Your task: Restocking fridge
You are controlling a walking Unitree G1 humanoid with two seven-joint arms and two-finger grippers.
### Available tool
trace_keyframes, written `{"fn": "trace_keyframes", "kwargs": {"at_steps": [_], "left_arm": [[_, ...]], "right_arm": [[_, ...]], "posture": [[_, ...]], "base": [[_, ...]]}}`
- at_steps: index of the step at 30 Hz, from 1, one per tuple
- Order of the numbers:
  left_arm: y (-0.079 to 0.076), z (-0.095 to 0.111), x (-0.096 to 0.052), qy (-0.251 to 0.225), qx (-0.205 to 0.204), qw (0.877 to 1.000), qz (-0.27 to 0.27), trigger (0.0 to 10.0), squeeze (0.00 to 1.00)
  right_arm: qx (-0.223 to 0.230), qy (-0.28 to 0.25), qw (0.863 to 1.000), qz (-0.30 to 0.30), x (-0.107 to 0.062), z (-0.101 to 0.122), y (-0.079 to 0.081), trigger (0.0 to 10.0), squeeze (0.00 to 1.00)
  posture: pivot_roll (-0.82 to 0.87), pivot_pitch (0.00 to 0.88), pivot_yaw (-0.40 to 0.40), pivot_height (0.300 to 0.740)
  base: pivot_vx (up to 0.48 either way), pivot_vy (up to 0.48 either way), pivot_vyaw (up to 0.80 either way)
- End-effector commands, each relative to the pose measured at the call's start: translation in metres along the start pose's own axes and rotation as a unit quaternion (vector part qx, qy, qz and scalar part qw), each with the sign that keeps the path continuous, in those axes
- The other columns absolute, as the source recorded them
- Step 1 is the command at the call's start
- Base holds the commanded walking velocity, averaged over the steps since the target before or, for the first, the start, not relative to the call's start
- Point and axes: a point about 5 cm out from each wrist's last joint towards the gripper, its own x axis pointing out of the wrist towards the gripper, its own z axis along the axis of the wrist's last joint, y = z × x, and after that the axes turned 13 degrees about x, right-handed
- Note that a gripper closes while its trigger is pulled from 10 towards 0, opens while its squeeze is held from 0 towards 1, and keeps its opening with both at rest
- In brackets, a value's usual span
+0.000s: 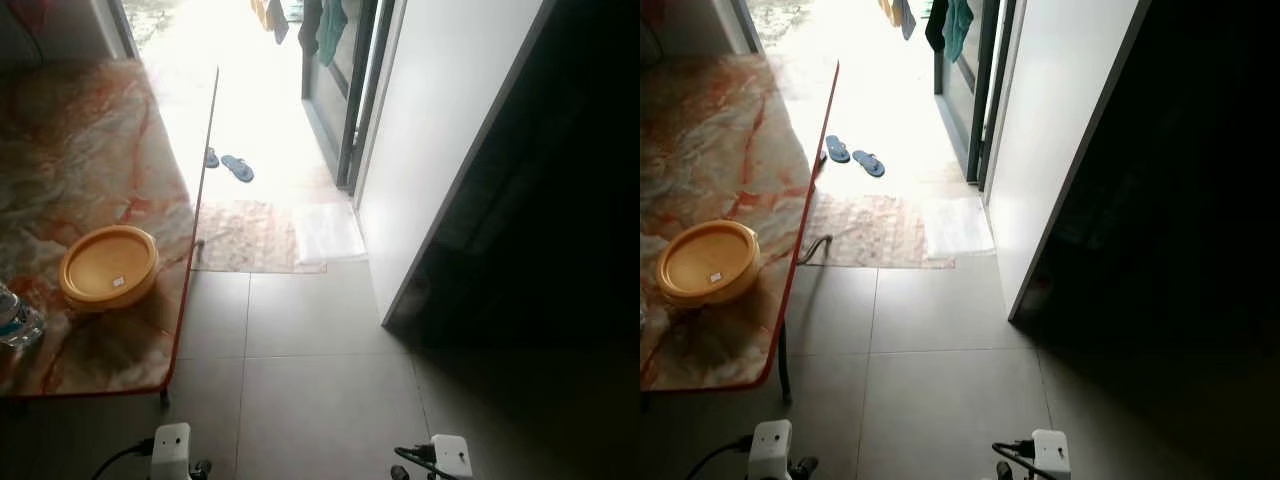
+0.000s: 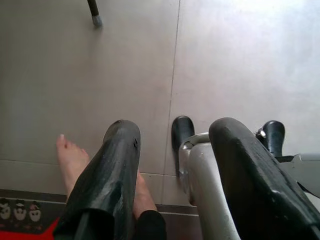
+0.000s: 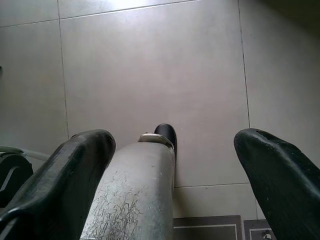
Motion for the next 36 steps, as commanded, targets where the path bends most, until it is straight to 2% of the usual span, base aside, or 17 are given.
{"fn": "trace_keyframes", "kwargs": {"at_steps": [1, 6, 14, 18, 20, 24, 25, 27, 29, 31, 34, 36], "left_arm": [[-0.001, -0.013, -0.003, 0.023, 0.004, 1.000, -0.002, 10.0, 0.00], [-0.001, -0.012, -0.003, 0.022, 0.004, 1.000, -0.003, 10.0, 0.00], [-0.001, -0.015, -0.003, 0.020, 0.000, 1.000, -0.002, 10.0, 0.00], [0.001, -0.016, -0.005, 0.005, 0.000, 1.000, -0.001, 10.0, 0.00], [0.001, -0.011, -0.004, -0.009, 0.001, 1.000, -0.003, 10.0, 0.00], [-0.001, 0.014, -0.001, -0.076, -0.012, 0.997, -0.008, 10.0, 0.00], [-0.001, 0.014, -0.001, -0.076, -0.012, 0.997, -0.008, 10.0, 0.00], [-0.007, 0.031, 0.000, -0.117, -0.020, 0.993, -0.027, 10.0, 0.00], [-0.011, 0.034, 0.000, -0.125, -0.019, 0.991, -0.045, 10.0, 0.00], [-0.014, 0.036, 0.000, -0.127, -0.013, 0.990, -0.060, 10.0, 0.00], [-0.019, 0.048, -0.001, -0.165, 0.028, 0.982, -0.086, 10.0, 0.00], [-0.020, 0.051, -0.001, -0.170, 0.030, 0.981, -0.090, 10.0, 0.00]], "right_arm": [[0.001, 0.012, 1.000, -0.001, -0.001, -0.007, -0.001, 10.0, 0.00], [-0.003, 0.012, 1.000, 0.000, -0.001, -0.006, -0.001, 10.0, 0.00], [-0.007, 0.013, 1.000, 0.002, -0.001, -0.005, 0.000, 10.0, 0.00], [-0.008, 0.013, 1.000, 0.003, -0.001, -0.005, 0.000, 10.0, 0.00], [-0.008, 0.013, 1.000, 0.004, -0.001, -0.004, -0.001, 10.0, 0.00], [-0.011, 0.016, 1.000, 0.005, -0.001, -0.005, -0.001, 10.0, 0.00], [-0.011, 0.016, 1.000, 0.005, -0.001, -0.005, -0.001, 10.0, 0.00], [-0.014, 0.019, 1.000, 0.004, -0.001, -0.005, -0.002, 10.0, 0.00], [-0.016, 0.021, 1.000, 0.005, -0.001, -0.006, -0.003, 10.0, 0.00], [-0.019, 0.023, 1.000, 0.005, -0.001, -0.006, -0.003, 10.0, 0.00], [-0.022, 0.023, 0.999, 0.008, -0.002, -0.006, -0.003, 10.0, 0.00], [-0.022, 0.023, 0.999, 0.008, -0.002, -0.006, -0.003, 10.0, 0.00]], "posture": [[-0.08, 0.171, -0.039, 0.740], [-0.08, 0.169, -0.041, 0.740], [-0.08, 0.166, -0.044, 0.740], [-0.08, 0.166, -0.044, 0.740], [-0.07, 0.167, -0.044, 0.740], [-0.07, 0.167, -0.045, 0.740], [-0.07, 0.167, -0.045, 0.740], [-0.06, 0.168, -0.047, 0.740], [-0.06, 0.167, -0.048, 0.740], [-0.06, 0.167, -0.048, 0.740], [-0.07, 0.161, -0.048, 0.740], [-0.07, 0.160, -0.048, 0.740]], "base": [[0.000, -0.319, 0.00], [0.000, -0.290, 0.00], [0.000, 0.000, 0.00], [0.000, 0.000, 0.00], [0.000, 0.000, 0.00], [0.000, 0.000, 0.00], [0.000, 0.000, 0.00], [0.000, 0.000, 0.00], [0.000, 0.000, 0.00], [0.000, 0.000, 0.00], [0.000, 0.000, 0.00], [0.000, 0.000, 0.00]]}}
